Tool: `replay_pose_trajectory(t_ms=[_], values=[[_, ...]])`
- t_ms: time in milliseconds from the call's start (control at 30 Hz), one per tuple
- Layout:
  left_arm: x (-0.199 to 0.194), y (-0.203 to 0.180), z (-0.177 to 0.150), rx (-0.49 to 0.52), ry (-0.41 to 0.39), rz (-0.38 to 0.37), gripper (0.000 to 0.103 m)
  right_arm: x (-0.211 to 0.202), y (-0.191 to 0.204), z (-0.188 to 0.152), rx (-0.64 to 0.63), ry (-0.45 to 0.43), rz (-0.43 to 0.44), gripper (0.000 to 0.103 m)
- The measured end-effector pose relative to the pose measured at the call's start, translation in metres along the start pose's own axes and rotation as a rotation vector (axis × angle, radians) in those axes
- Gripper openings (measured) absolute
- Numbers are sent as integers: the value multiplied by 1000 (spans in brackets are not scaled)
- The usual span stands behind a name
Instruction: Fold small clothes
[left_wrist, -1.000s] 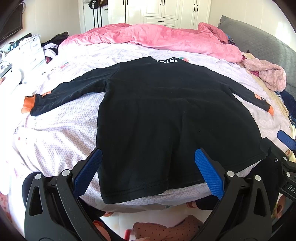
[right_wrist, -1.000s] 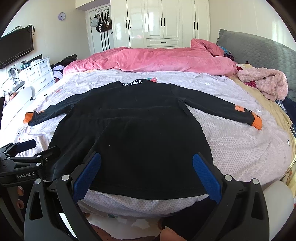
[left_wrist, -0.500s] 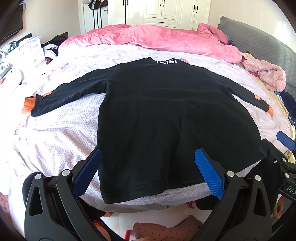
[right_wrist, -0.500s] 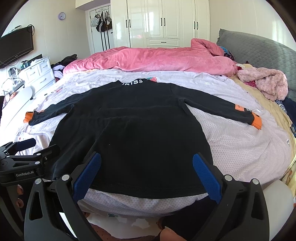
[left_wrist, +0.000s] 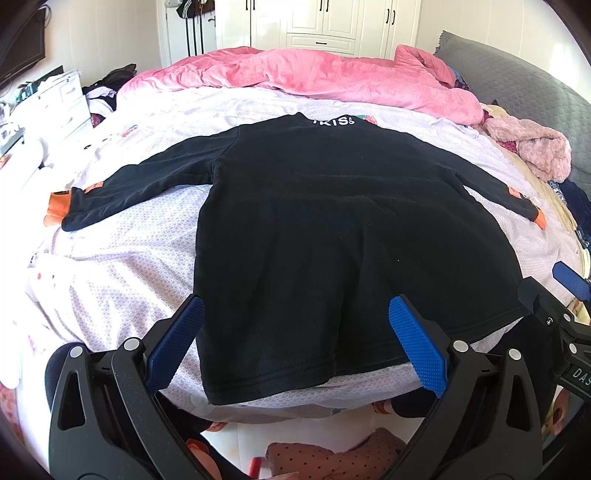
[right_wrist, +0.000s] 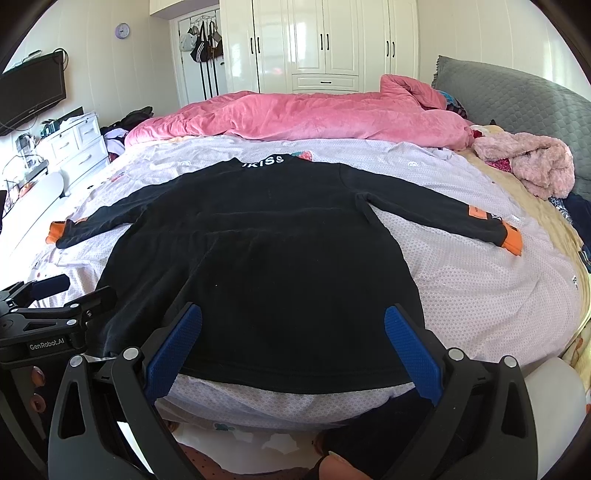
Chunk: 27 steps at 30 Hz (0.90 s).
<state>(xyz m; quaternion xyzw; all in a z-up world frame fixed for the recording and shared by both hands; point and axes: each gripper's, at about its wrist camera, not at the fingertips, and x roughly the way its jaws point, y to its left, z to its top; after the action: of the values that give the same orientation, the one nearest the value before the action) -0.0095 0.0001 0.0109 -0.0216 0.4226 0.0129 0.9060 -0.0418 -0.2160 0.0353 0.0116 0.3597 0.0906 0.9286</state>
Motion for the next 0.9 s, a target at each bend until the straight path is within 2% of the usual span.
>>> replay_pose_trajectory(t_ms=[567, 767, 900], values=[[8, 13, -3, 9, 47, 11, 94, 9, -2, -2, -9, 30, -9, 99], [16, 41, -7, -26, 74, 54, 94, 18, -6, -6, -18, 59, -32, 99], [18, 68, -11, -78, 86, 19, 94, 27, -13, -10, -11, 84, -44, 99]])
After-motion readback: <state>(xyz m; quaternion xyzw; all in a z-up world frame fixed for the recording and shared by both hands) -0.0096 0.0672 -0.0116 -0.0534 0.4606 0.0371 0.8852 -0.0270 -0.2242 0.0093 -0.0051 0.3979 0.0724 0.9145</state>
